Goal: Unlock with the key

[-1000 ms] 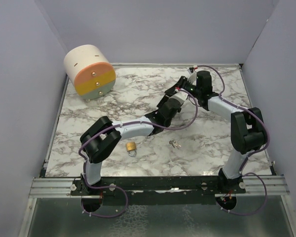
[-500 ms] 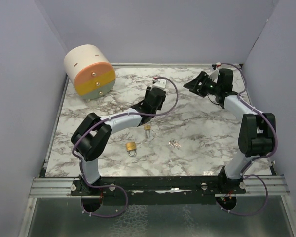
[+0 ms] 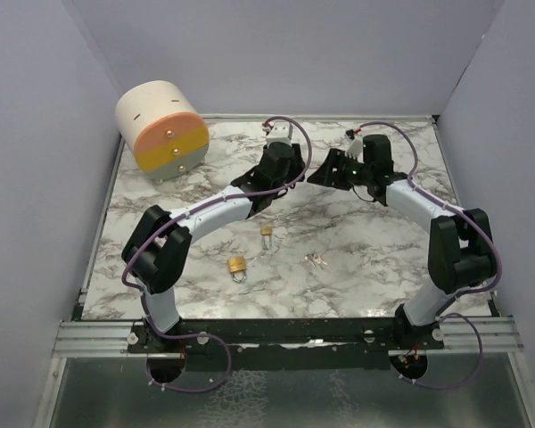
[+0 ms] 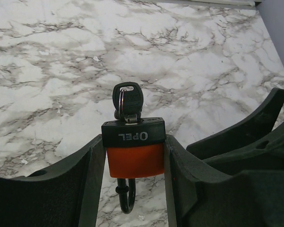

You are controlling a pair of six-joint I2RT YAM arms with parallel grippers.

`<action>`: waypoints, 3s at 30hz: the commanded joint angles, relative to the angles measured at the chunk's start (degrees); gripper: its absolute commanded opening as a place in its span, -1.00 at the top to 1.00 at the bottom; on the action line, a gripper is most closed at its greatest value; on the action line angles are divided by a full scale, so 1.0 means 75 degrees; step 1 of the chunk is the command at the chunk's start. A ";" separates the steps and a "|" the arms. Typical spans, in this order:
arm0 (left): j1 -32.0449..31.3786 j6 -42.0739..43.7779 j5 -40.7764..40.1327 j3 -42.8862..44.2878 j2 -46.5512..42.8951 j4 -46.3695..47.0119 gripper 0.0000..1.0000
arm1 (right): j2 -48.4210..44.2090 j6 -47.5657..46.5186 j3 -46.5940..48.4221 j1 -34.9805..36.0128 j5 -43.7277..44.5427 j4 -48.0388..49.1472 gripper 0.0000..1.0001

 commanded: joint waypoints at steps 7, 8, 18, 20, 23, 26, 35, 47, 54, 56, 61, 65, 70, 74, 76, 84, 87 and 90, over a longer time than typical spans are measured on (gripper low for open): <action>-0.0010 -0.0931 0.0659 0.0008 -0.0205 0.0941 1.00 | 0.0199 0.0064 -0.0050 0.0333 0.0475 0.0265 -0.21; -0.0002 -0.0949 0.0678 0.0014 -0.0196 0.0946 1.00 | 0.0227 0.0080 -0.0036 0.0368 0.0463 0.0285 -0.21; -0.0005 -0.1101 0.0952 -0.0006 -0.0076 0.1149 1.00 | 0.0722 0.0207 0.0447 0.0784 0.0397 0.0307 -0.21; 0.0004 -0.1127 0.1014 -0.0026 -0.0047 0.1182 1.00 | 0.0784 0.0273 0.0475 0.0840 0.0382 0.0386 -0.21; 0.0001 -0.1186 0.1018 -0.0068 -0.0040 0.1225 1.00 | 0.0887 0.0441 0.0470 0.0880 0.0170 0.0603 -0.21; 0.0036 -0.1311 0.0996 -0.0241 -0.0096 0.1396 1.00 | 0.1007 0.0632 0.0453 0.0883 -0.0088 0.0792 -0.21; 0.0799 -0.0810 0.0471 -0.0425 -0.0476 0.0753 1.00 | 0.0374 0.1096 -0.0332 0.0158 0.0362 0.0845 -0.22; 0.2019 0.0883 -0.0167 -0.0241 0.0472 -0.1111 1.00 | -0.1042 -0.0637 -0.0589 -0.0231 0.0527 0.0546 -0.21; 0.2284 0.0979 0.0290 0.0177 0.1445 -0.1281 1.00 | -0.1192 -0.0772 -0.0582 -0.0230 0.0484 0.0424 -0.22; 0.2297 0.0997 0.0324 0.0174 0.1585 -0.1273 1.00 | -0.1177 -0.0763 -0.0584 -0.0230 0.0420 0.0442 -0.22; 0.2316 0.0942 0.0453 0.0388 0.1786 -0.1219 1.00 | -0.1183 -0.0722 -0.0617 -0.0233 0.0405 0.0453 -0.21; 0.2365 0.0886 0.0621 0.0399 0.1949 -0.1165 1.00 | -0.1184 -0.0678 -0.0684 -0.0230 0.0319 0.0522 -0.21; 0.2438 0.0877 0.0891 0.0510 0.2206 -0.1164 1.00 | -0.1202 -0.0724 -0.0593 -0.0230 0.0288 0.0425 -0.21; 0.2439 0.0954 0.1119 0.0606 0.2336 -0.1227 1.00 | -0.1276 -0.0720 -0.0648 -0.0230 0.0295 0.0464 -0.21; 0.2448 0.0987 0.1166 0.0672 0.2360 -0.1341 0.71 | -0.1264 -0.0726 -0.0622 -0.0230 0.0275 0.0445 -0.21; 0.2455 0.1014 0.0998 0.0715 0.2097 -0.1539 -0.79 | -0.1127 -0.0775 -0.0427 -0.0236 0.0089 0.0414 -0.21; 0.2450 0.1116 0.1000 0.0697 0.1821 -0.1517 -0.83 | -0.1089 -0.0809 -0.0473 -0.0225 0.0140 0.0456 -0.22; 0.2450 0.1151 0.0952 0.0654 0.1429 -0.1535 -0.93 | -0.0862 -0.0982 -0.0341 -0.0187 0.0140 0.0197 -0.24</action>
